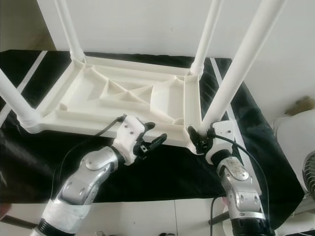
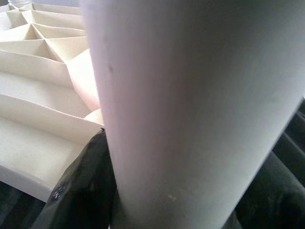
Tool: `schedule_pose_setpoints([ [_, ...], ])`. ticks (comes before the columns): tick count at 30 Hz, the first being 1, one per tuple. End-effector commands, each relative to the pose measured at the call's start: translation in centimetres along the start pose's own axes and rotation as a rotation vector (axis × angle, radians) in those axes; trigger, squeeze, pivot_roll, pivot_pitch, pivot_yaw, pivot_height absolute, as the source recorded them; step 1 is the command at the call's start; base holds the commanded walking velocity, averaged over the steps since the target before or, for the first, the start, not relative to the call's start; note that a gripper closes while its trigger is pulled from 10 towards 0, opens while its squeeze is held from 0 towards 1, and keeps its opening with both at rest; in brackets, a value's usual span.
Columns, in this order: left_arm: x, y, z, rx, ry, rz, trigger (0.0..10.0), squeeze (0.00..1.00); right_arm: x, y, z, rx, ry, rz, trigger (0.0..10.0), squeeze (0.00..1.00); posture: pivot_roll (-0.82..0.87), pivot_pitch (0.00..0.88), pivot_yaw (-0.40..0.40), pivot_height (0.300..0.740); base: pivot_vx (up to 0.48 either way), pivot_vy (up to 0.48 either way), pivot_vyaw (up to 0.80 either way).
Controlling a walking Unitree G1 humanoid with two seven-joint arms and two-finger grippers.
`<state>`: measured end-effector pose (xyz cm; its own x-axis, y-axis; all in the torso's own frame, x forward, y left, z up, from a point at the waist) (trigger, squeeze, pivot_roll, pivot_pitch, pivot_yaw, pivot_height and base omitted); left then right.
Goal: Building children table
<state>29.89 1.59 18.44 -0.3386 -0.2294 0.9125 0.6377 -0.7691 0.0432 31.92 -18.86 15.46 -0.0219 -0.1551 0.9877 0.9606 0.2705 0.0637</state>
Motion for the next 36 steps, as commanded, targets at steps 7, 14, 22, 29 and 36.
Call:
schedule_pose_setpoints([
  [7,0.0,0.1,-0.2,-0.004,-0.010,0.001,10.0,0.00,-0.3,-0.2,-0.2,-0.146,0.059,-0.027,10.0,0.00,-0.09,0.136,-0.034,0.740,0.000,0.000,0.00],
  [14,-0.1,0.1,-0.3,-0.004,-0.014,0.001,10.0,0.00,-1.2,-0.8,0.4,-0.322,0.106,-0.042,10.0,0.00,-0.09,0.142,-0.039,0.740,0.000,0.000,0.00],
  [22,-0.1,0.1,-0.4,0.002,-0.021,0.003,10.0,0.00,-2.1,-1.3,1.9,-0.513,0.165,-0.075,10.0,0.00,-0.08,0.145,-0.044,0.740,0.000,0.000,0.00],
  [29,-0.1,0.0,-0.4,0.001,-0.024,0.006,10.0,0.00,-2.0,-1.3,2.2,-0.564,0.173,-0.087,10.0,0.00,-0.09,0.147,-0.036,0.740,0.000,0.000,0.00],
  [36,-0.1,0.2,-0.4,-0.005,-0.022,0.000,10.0,0.00,-1.9,-1.3,2.2,-0.562,0.143,-0.088,10.0,0.00,-0.10,0.143,-0.031,0.740,0.000,0.000,0.00],
])
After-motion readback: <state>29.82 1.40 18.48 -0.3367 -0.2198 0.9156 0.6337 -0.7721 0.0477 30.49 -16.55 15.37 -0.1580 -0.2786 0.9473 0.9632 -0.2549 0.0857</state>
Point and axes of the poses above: a point about 5 cm out from each wrist's last joint towards the gripper, its own y axis pointing out of the wrist towards the gripper, its own x axis along the axis of the wrist's last joint, z = x × y, the point moved 3 cm from there along y, pointing out of the wrist towards the gripper, and after that the axes turned 12 degrees about y, right-handed, at the moved point
